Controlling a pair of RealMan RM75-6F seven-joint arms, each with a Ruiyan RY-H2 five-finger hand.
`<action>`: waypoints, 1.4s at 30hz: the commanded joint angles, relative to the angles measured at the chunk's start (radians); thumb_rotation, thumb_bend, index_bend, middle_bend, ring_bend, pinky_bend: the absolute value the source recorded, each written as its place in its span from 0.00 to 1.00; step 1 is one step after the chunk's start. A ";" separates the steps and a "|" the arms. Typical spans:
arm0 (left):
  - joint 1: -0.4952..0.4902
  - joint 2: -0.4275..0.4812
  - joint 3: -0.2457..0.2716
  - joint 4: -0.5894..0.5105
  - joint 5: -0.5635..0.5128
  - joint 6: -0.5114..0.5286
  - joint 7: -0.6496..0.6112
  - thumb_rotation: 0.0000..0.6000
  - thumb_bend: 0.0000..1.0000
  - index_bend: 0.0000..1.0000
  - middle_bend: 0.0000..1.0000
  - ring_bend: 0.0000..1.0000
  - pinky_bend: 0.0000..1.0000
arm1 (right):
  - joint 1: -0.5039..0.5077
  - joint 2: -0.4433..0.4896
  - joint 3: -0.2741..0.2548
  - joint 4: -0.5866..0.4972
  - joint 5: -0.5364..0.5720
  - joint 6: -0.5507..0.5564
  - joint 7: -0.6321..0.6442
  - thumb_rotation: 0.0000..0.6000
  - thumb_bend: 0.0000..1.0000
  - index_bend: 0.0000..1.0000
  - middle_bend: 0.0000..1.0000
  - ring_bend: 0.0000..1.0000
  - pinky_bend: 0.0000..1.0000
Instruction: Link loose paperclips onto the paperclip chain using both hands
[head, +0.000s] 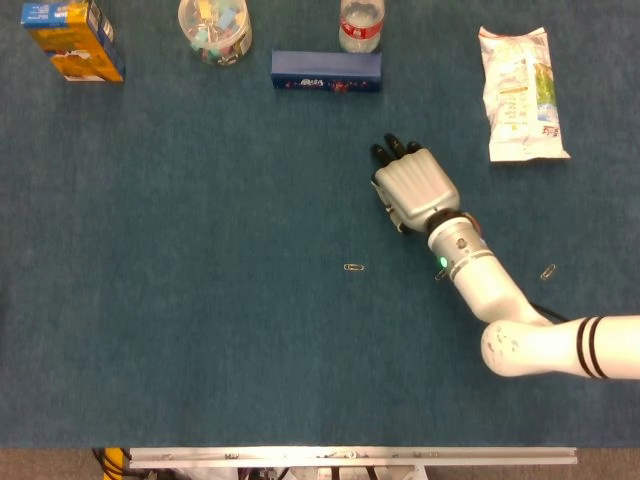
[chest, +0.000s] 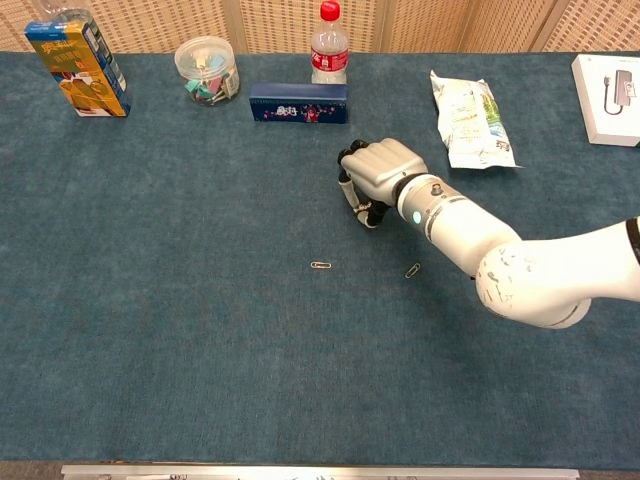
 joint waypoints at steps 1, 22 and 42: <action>0.000 0.002 0.000 -0.004 -0.001 0.000 0.005 1.00 0.27 0.35 0.10 0.05 0.01 | -0.011 0.021 -0.003 -0.029 -0.014 0.016 0.008 1.00 0.32 0.57 0.14 0.05 0.21; -0.002 0.027 -0.005 -0.088 -0.020 0.004 0.090 1.00 0.27 0.35 0.10 0.05 0.01 | -0.109 0.165 -0.035 -0.231 -0.126 0.123 0.089 1.00 0.32 0.57 0.14 0.05 0.21; 0.004 0.035 -0.002 -0.127 -0.029 0.014 0.132 1.00 0.27 0.35 0.10 0.05 0.01 | -0.185 0.247 -0.060 -0.357 -0.226 0.178 0.139 1.00 0.32 0.57 0.14 0.05 0.21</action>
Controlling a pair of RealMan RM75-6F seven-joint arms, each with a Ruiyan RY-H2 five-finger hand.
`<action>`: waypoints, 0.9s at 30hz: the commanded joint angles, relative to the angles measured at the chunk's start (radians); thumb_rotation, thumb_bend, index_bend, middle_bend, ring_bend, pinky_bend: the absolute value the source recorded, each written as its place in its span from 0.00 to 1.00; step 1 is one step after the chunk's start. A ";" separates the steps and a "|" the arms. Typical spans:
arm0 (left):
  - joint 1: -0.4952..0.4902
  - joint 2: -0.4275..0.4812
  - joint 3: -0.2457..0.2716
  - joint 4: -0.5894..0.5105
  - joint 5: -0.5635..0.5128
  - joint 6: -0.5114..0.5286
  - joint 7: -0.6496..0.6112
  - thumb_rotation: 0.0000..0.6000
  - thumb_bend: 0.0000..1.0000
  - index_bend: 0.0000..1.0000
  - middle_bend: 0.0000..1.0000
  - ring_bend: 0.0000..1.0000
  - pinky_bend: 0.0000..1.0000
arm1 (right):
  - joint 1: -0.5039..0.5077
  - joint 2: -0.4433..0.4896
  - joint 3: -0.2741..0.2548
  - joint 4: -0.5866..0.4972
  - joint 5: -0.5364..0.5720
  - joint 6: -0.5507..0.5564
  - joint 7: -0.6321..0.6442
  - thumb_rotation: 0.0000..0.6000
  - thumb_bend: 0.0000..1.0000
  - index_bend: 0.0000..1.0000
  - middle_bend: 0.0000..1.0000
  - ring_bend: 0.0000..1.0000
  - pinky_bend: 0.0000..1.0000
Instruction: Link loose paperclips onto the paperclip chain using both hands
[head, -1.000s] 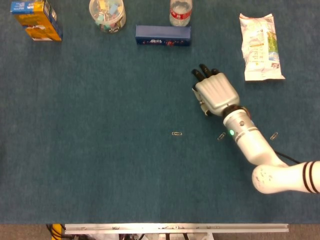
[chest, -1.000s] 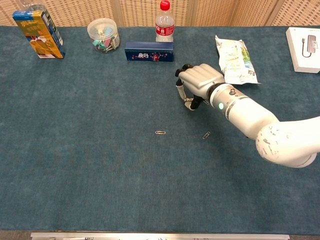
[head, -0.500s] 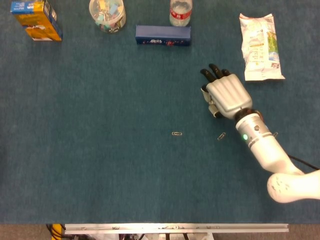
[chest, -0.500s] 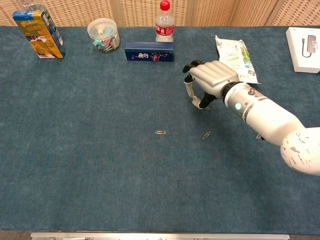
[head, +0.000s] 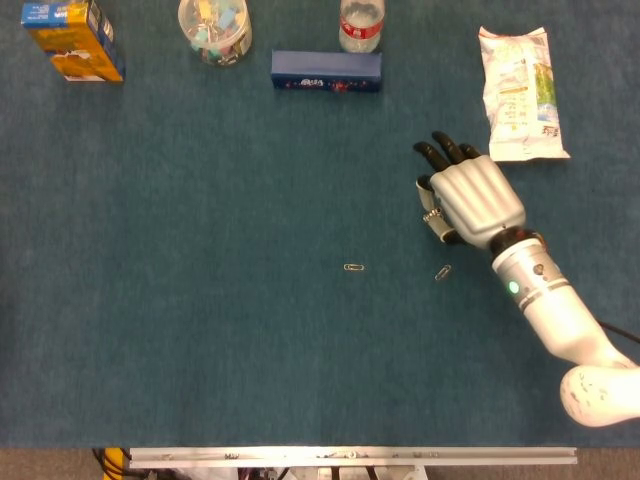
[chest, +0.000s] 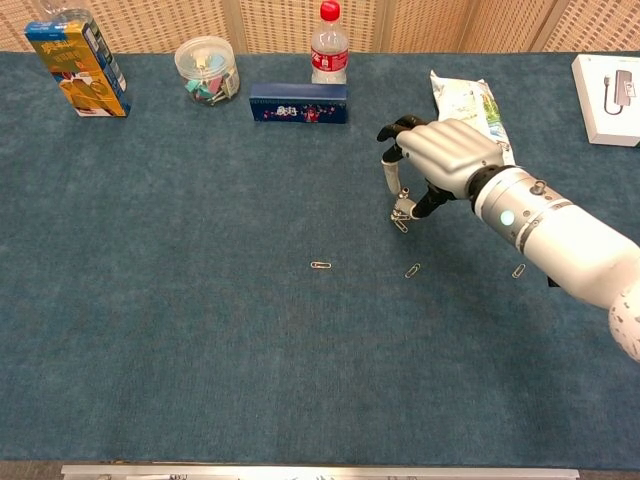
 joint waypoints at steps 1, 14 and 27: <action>0.001 0.000 0.000 -0.002 -0.002 0.001 0.004 1.00 0.27 0.35 0.10 0.05 0.01 | -0.004 0.003 -0.002 -0.005 -0.006 -0.001 0.002 1.00 0.32 0.57 0.14 0.05 0.21; 0.000 0.004 -0.003 -0.014 -0.008 0.002 0.012 1.00 0.27 0.35 0.10 0.05 0.01 | -0.040 0.047 -0.020 -0.075 -0.068 0.018 0.015 1.00 0.32 0.57 0.14 0.05 0.21; 0.004 0.008 -0.009 -0.068 -0.017 0.024 0.065 1.00 0.27 0.35 0.10 0.05 0.01 | -0.106 0.099 -0.075 -0.149 -0.163 0.043 0.048 1.00 0.32 0.57 0.14 0.05 0.21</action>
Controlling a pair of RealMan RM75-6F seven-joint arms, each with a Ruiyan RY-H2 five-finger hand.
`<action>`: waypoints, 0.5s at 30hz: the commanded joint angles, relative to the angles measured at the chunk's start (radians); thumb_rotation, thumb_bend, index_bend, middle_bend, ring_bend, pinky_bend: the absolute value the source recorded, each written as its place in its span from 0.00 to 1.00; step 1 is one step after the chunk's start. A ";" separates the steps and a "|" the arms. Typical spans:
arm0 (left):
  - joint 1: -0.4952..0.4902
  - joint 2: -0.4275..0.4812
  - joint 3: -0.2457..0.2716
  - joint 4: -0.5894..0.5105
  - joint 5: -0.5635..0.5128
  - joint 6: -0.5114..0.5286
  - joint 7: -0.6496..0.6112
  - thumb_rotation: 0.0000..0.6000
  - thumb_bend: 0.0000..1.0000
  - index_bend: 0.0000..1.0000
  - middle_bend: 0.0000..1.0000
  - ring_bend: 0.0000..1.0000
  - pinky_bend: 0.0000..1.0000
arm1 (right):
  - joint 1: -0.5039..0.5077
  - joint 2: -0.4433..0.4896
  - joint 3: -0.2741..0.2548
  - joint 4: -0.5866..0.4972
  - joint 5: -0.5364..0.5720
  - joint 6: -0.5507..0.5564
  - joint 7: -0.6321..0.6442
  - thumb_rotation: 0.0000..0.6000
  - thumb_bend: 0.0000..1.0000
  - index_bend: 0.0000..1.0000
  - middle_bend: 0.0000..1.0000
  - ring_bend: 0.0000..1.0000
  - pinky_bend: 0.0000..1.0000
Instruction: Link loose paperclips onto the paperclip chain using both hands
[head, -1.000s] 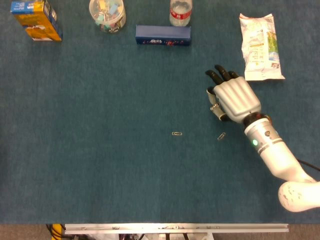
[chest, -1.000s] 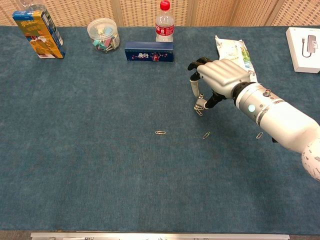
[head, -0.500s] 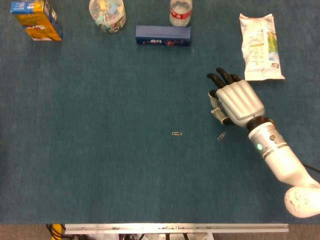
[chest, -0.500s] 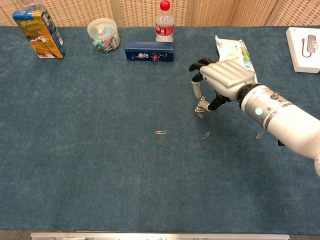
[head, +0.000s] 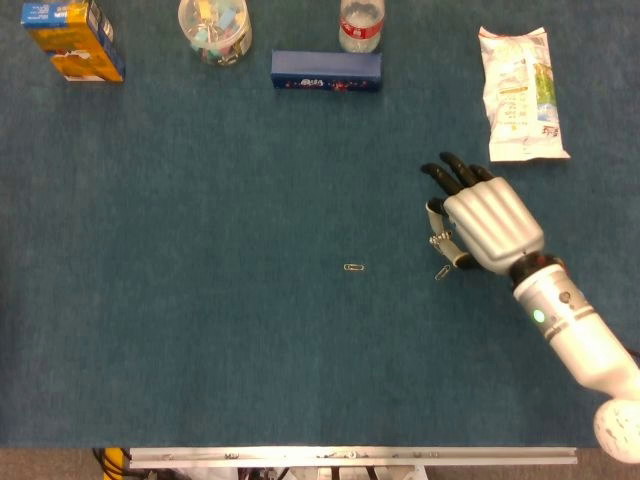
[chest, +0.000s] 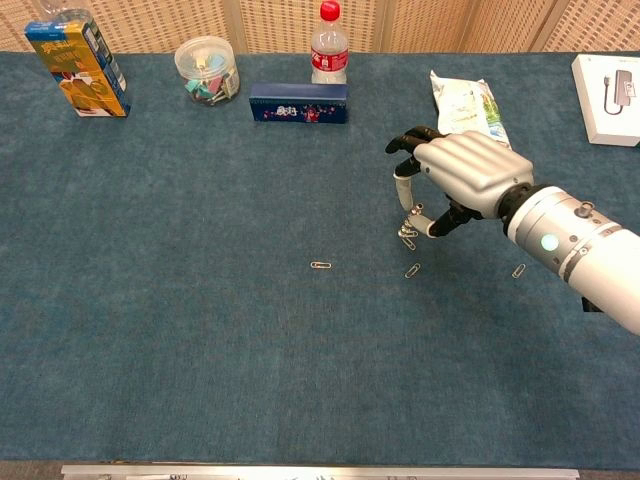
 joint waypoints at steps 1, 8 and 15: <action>0.001 -0.001 0.001 -0.010 -0.001 0.005 0.013 1.00 0.27 0.35 0.10 0.05 0.01 | -0.017 0.012 -0.015 -0.016 -0.022 0.008 0.007 1.00 0.32 0.57 0.14 0.05 0.21; 0.004 -0.002 -0.001 -0.035 -0.005 0.016 0.036 1.00 0.27 0.35 0.10 0.05 0.01 | -0.052 0.025 -0.038 -0.036 -0.057 0.016 0.024 1.00 0.32 0.57 0.14 0.05 0.21; 0.006 -0.007 0.000 -0.039 -0.008 0.019 0.042 1.00 0.27 0.35 0.10 0.05 0.01 | -0.077 0.021 -0.045 -0.033 -0.059 0.007 0.033 1.00 0.32 0.57 0.14 0.05 0.21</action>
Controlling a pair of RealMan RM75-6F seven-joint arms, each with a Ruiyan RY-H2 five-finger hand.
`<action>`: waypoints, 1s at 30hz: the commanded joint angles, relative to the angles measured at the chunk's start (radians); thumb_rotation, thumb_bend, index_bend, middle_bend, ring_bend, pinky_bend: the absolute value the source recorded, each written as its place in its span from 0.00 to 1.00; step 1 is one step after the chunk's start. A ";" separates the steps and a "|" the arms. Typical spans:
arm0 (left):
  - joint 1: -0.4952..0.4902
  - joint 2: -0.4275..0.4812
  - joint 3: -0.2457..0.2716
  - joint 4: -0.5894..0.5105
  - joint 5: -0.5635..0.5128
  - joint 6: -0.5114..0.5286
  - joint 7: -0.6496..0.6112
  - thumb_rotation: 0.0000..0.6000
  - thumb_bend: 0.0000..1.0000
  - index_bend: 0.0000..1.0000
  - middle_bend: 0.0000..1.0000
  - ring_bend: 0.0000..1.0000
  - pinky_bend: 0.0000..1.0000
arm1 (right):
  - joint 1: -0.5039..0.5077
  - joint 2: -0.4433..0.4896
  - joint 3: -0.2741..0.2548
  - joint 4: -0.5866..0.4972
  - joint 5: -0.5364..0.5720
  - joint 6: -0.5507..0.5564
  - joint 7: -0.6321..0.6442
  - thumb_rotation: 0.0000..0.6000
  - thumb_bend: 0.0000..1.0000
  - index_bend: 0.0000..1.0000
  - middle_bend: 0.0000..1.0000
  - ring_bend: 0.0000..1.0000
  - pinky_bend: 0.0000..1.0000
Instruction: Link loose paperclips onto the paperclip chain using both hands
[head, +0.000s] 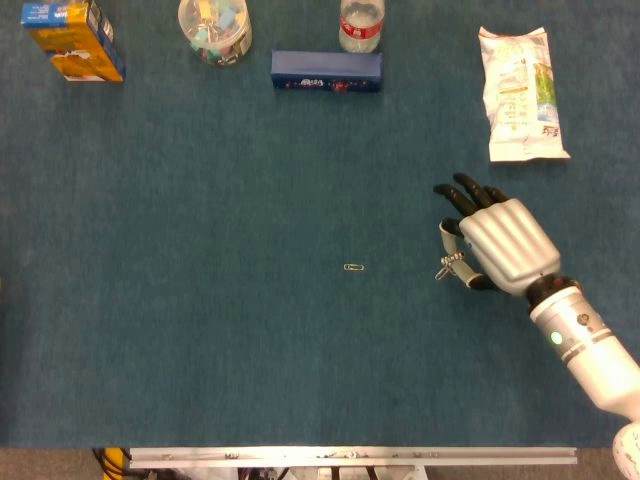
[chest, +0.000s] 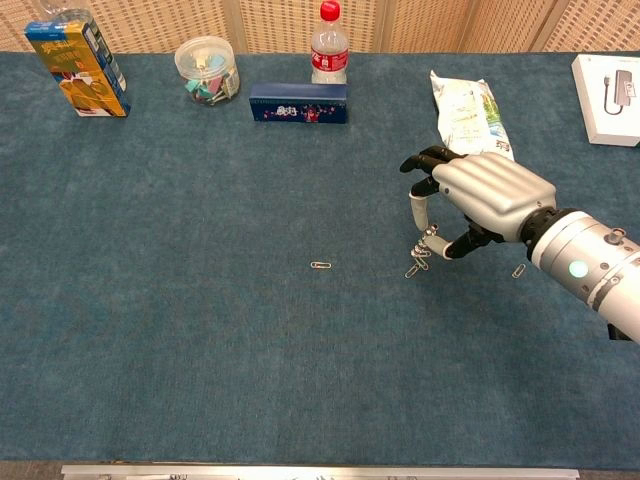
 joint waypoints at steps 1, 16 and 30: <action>0.000 -0.002 0.001 0.003 -0.002 -0.003 -0.001 1.00 0.27 0.35 0.10 0.05 0.01 | -0.005 -0.003 0.000 0.004 0.002 -0.005 0.001 1.00 0.32 0.57 0.14 0.05 0.21; 0.006 -0.007 0.005 0.025 -0.005 -0.008 -0.023 1.00 0.27 0.35 0.10 0.05 0.01 | -0.019 -0.028 0.018 0.033 0.023 -0.036 -0.004 1.00 0.32 0.57 0.14 0.05 0.21; 0.008 -0.004 0.008 0.026 -0.004 -0.009 -0.023 1.00 0.27 0.35 0.10 0.05 0.01 | -0.025 -0.035 0.025 0.047 0.029 -0.058 -0.005 1.00 0.32 0.57 0.14 0.05 0.21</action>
